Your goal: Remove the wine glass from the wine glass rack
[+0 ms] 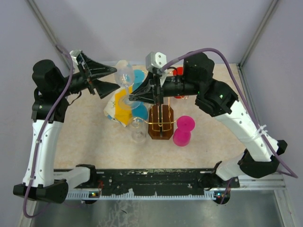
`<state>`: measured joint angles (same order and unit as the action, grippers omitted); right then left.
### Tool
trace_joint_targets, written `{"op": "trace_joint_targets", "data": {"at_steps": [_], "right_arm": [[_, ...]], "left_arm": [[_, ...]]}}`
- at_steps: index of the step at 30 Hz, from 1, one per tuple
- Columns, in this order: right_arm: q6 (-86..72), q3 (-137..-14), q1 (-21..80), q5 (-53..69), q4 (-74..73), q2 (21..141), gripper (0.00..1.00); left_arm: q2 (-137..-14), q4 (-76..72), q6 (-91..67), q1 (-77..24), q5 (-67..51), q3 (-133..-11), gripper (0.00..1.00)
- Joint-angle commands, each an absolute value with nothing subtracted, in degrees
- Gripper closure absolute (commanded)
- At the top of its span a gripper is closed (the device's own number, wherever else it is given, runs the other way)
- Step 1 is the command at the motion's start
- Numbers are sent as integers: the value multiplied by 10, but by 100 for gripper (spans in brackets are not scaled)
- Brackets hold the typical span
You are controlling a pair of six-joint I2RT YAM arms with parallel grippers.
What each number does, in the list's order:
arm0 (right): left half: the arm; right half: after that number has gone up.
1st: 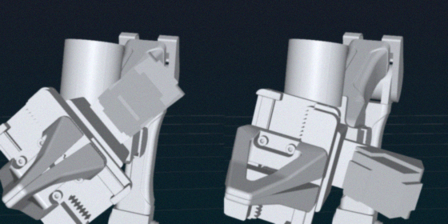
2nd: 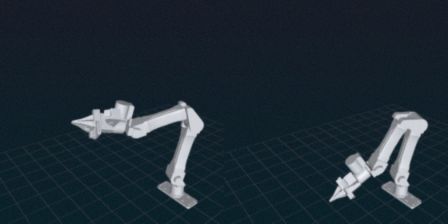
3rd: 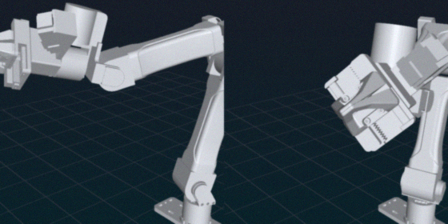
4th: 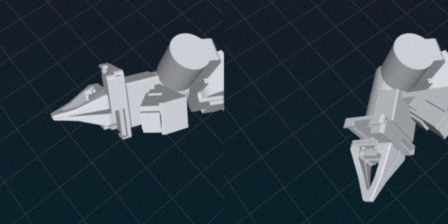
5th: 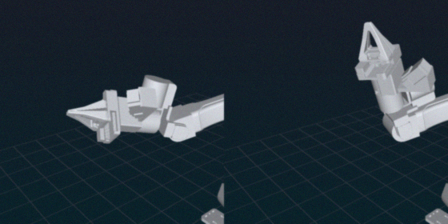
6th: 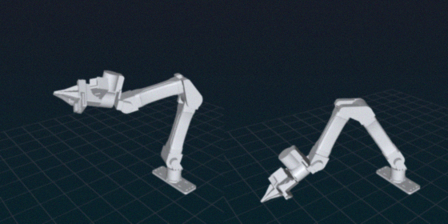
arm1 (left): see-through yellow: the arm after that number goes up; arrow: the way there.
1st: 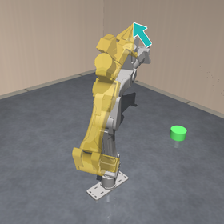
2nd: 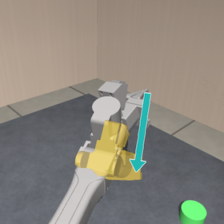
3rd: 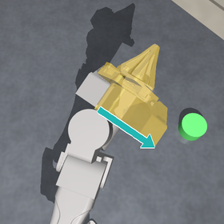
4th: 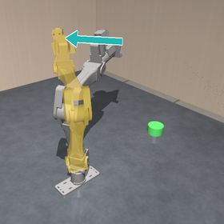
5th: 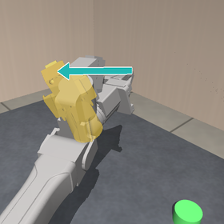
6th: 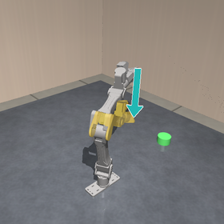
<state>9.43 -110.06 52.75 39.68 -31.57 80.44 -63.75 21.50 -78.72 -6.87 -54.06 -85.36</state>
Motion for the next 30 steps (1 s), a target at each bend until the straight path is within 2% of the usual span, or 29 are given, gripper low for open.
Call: {"op": "trace_joint_targets", "data": {"at_steps": [1, 16, 21, 27, 30], "right_arm": [[114, -1147, 548, 400, -272, 803, 100], [121, -1161, 569, 406, -291, 818, 100], [121, -1162, 570, 401, -295, 818, 100], [121, -1162, 570, 398, -302, 813, 100], [115, -1157, 570, 394, -300, 809, 100]], "left_arm": [[-642, 217, -772, -78, -529, -850, 0], [-649, 201, -776, -94, -521, -840, 1], [-650, 197, -773, -95, -518, -839, 13], [-647, 196, -770, -96, -514, -833, 33], [-645, 196, -767, -96, -508, -832, 38]]}}
